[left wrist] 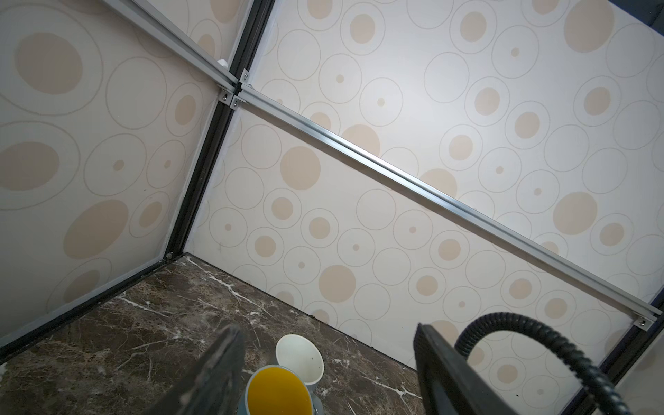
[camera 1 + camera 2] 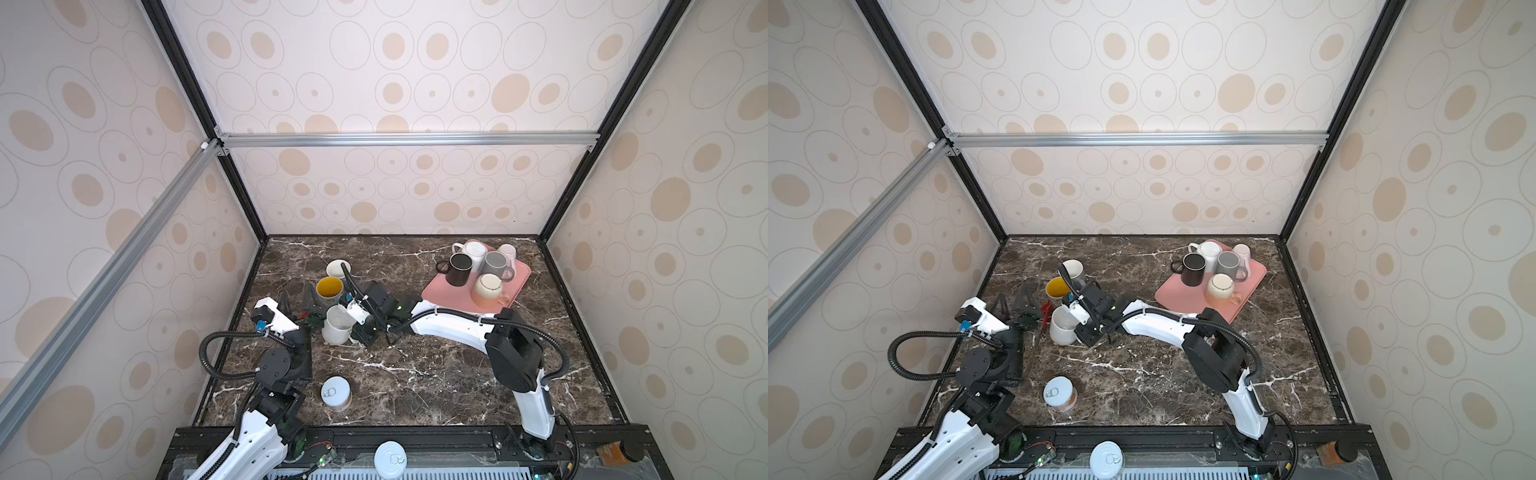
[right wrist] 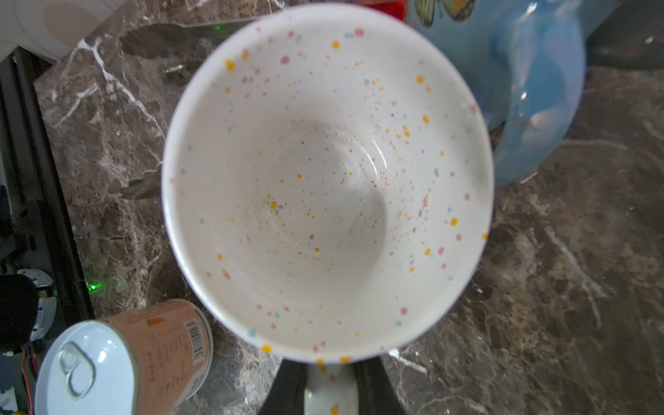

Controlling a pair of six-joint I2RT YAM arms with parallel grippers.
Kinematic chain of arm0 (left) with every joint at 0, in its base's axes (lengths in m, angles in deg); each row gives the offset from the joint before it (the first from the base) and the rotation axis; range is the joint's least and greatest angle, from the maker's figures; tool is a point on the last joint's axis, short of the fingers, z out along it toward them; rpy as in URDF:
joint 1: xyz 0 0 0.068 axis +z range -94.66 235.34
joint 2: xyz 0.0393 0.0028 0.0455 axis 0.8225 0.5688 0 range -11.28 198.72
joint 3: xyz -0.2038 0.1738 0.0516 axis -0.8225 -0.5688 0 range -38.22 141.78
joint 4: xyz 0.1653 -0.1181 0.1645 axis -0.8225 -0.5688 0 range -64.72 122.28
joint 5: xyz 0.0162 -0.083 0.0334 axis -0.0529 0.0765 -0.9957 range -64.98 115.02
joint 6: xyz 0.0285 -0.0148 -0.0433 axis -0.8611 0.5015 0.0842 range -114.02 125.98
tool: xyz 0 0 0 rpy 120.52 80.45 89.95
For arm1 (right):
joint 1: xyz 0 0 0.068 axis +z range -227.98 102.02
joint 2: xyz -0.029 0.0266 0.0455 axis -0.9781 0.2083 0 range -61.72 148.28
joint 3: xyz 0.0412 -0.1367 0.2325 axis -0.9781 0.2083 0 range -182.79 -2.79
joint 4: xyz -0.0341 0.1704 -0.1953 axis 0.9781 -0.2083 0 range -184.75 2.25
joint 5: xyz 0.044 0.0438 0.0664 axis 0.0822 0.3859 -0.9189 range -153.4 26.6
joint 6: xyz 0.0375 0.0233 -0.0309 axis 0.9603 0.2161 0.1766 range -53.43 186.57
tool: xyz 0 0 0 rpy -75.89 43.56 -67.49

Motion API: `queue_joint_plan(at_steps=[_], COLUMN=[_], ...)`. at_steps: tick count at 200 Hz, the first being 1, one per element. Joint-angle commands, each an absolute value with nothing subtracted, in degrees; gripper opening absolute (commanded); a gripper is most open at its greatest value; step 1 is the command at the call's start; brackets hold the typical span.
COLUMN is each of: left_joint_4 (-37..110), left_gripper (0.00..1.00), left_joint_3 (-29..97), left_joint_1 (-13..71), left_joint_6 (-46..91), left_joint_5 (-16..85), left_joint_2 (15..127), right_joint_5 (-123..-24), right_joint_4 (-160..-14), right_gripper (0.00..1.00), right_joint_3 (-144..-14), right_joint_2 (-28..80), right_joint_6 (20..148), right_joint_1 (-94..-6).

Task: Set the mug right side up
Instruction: 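Lower the speckled mug onto the table beside the blue mug and open the right gripper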

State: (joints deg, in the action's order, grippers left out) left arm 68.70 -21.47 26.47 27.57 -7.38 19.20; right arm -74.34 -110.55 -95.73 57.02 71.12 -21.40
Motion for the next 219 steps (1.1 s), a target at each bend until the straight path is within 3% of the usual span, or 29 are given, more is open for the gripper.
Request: queue_joint_plan(at_steps=[1,59,122,219], left_joint_4=[71.29,71.56,71.13,69.05], left_gripper=[0.76,0.76,0.76,0.76], left_joint_3=[-21.53,-21.87,-22.05,-20.01], left_joint_1=[26.9,26.93,26.97,27.05], left_joint_6=[26.83,26.4,25.8,27.36], left_joint_5=[-8.51,-8.89,-9.11,-5.46], left_joint_2=[19.24,19.11,18.46,20.43], right_joint_5=[-72.79,-68.98,-66.55,-62.42], right_joint_4=[-109.7,-113.54,-114.85,-109.54], right_gripper=[0.01,0.06,0.35,0.39], right_joint_3=[-102.34,-109.43,-110.9,-103.95], right_joint_2=[59.9,65.57,65.4,55.39], right_joint_6=[68.73,67.42,68.29,72.79], right_joint_1=[-21.04,-20.2,-19.81,-19.86])
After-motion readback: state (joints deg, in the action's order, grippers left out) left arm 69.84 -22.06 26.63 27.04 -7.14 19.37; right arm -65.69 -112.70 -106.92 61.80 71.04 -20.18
